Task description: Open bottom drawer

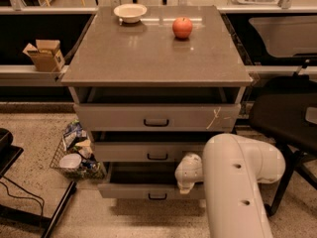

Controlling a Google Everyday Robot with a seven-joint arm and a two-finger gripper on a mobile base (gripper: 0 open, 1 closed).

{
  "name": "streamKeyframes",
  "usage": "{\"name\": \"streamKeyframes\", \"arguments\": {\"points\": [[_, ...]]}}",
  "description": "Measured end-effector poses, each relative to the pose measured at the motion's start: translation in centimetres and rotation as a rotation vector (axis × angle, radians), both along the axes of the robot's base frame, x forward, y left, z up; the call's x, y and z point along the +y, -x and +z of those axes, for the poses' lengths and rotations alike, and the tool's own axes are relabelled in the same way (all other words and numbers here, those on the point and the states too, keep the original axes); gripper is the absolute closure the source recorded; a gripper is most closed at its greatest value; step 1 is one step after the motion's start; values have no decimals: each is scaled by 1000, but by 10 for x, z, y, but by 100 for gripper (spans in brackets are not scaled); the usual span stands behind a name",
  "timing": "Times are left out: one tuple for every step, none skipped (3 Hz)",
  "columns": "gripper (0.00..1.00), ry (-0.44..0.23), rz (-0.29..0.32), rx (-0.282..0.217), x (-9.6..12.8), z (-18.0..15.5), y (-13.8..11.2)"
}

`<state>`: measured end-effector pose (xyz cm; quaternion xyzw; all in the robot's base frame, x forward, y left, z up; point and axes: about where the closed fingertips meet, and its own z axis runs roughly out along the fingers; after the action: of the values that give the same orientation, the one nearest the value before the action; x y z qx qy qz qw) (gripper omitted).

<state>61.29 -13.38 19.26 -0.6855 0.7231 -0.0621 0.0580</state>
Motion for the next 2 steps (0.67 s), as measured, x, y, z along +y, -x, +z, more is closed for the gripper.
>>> {"name": "streamKeyframes", "arguments": {"points": [[100,7,-3,21,-5,1,10],[100,5,4,45,-5,-1,19]]}}
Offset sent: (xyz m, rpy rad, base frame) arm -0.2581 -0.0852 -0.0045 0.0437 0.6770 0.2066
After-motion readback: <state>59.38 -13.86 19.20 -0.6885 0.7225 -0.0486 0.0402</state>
